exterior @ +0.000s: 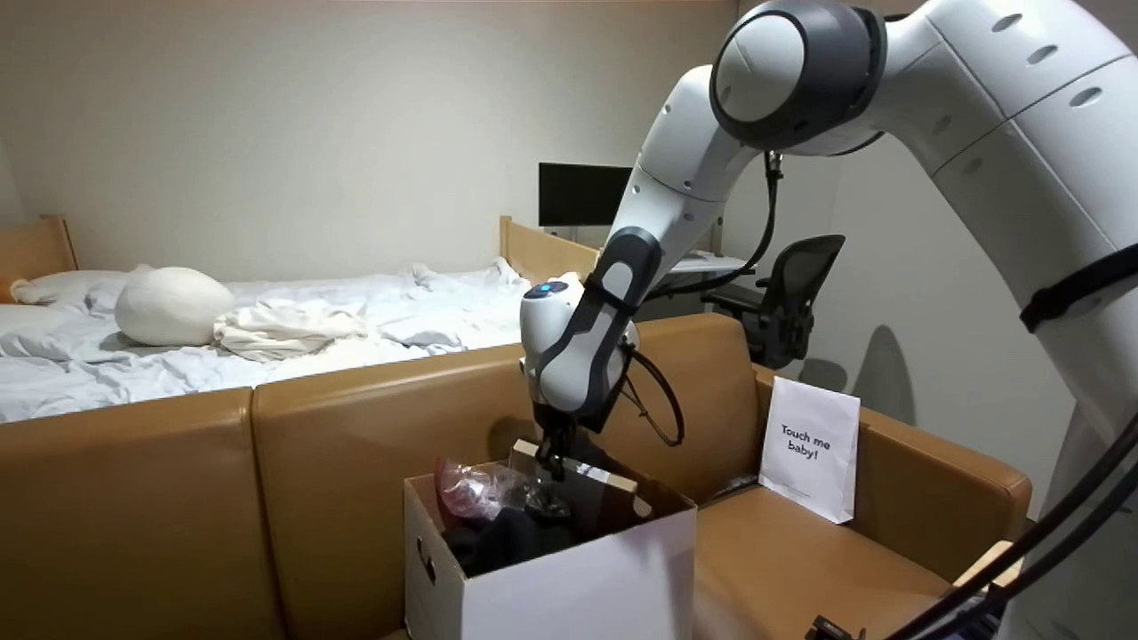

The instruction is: Pick up the black cloth, plastic and brown book from the sofa and put them in the box

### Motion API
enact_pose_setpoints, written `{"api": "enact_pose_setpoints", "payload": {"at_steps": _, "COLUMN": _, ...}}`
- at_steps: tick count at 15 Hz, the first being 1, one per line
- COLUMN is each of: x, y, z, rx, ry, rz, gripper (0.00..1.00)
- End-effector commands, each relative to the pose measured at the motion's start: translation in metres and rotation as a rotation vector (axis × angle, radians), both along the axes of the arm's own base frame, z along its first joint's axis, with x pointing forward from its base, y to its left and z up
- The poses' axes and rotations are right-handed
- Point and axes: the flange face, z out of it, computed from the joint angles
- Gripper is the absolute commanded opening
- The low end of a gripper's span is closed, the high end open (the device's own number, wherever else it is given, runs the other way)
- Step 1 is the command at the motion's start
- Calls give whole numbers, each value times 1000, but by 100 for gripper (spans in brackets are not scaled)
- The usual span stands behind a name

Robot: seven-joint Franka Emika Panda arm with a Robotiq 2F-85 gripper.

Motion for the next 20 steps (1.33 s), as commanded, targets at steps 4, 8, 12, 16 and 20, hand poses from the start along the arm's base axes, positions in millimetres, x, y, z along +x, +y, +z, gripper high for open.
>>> {"api": "enact_pose_setpoints", "payload": {"at_steps": 4, "x": -4, "y": -2, "z": -34, "rx": -46, "ry": 154, "rz": -18, "gripper": 67}}
{"api": "enact_pose_setpoints", "payload": {"at_steps": 8, "x": -11, "y": -8, "z": -15, "rx": -124, "ry": 174, "rz": -33, "gripper": 91}}
{"api": "enact_pose_setpoints", "payload": {"at_steps": 12, "x": -16, "y": -26, "z": 50, "rx": -131, "ry": 30, "rz": -93, "gripper": 100}}
{"api": "enact_pose_setpoints", "payload": {"at_steps": 16, "x": -36, "y": -37, "z": 123, "rx": -147, "ry": -121, "rz": -142, "gripper": 100}}
{"api": "enact_pose_setpoints", "payload": {"at_steps": 20, "x": -70, "y": -78, "z": 183, "rx": -101, "ry": -73, "rz": -256, "gripper": 100}}
